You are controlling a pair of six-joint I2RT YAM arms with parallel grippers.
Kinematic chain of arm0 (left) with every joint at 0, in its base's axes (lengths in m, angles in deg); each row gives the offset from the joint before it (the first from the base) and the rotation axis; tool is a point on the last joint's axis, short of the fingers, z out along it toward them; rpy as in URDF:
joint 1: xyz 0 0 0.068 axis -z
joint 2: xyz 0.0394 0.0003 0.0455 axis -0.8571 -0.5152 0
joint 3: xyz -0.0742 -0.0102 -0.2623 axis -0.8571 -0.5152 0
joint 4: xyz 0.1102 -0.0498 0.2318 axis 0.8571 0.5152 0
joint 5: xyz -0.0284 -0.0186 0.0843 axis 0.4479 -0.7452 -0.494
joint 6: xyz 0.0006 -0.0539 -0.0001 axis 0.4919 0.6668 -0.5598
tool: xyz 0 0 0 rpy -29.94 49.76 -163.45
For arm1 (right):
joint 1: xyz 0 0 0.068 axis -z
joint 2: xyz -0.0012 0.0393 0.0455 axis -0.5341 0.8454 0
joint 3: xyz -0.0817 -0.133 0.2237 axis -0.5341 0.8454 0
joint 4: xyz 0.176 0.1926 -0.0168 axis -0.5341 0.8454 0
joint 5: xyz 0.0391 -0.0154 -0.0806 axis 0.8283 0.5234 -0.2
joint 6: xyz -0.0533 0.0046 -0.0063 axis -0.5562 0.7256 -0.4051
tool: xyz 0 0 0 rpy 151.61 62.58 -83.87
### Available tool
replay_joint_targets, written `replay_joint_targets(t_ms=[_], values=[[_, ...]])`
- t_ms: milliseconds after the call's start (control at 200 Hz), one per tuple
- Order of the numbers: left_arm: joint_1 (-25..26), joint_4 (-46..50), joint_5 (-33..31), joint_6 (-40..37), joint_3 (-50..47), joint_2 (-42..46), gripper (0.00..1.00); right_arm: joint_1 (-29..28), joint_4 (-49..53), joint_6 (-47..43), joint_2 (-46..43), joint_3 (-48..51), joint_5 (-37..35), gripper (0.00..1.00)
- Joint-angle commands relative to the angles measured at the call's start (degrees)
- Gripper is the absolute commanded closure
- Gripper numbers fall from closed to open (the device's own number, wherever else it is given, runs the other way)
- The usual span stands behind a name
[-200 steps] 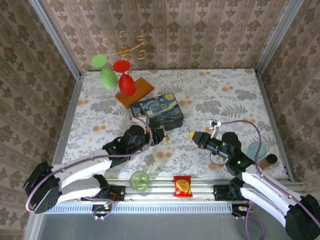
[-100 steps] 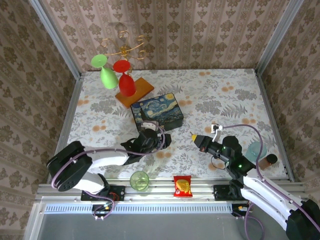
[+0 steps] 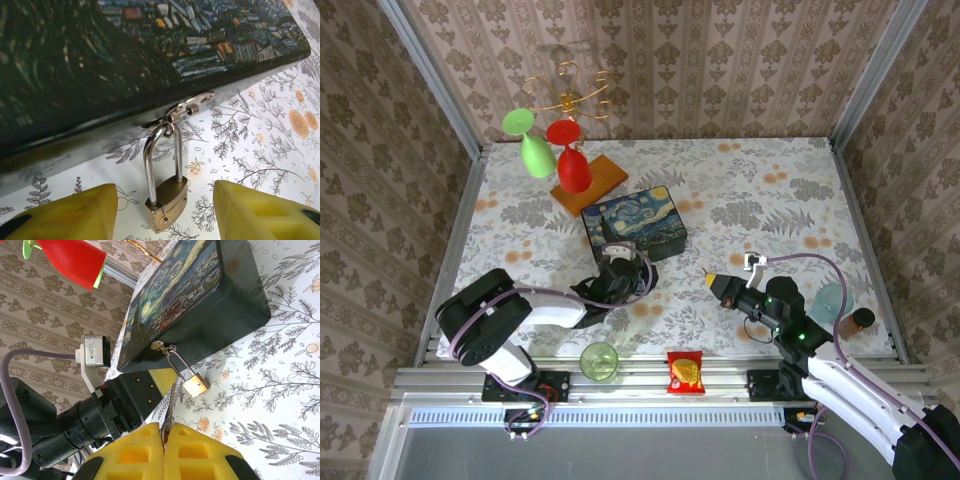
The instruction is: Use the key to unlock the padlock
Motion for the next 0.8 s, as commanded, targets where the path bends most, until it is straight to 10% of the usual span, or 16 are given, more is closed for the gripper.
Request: replay_joint_targets(t_ms=[0, 795], values=[[-0.7, -4.6, 0.5, 0.5, -0.6, -2.2, 0.47, 0.3, 0.2, -0.5, -0.5, 0.7, -1.9, 1.00], [-1.0, -12.4, 2.2, 2.0, -1.3, -7.4, 0.84, 0.3, -1.3, -0.2, 1.4, 1.7, -2.6, 1.00]])
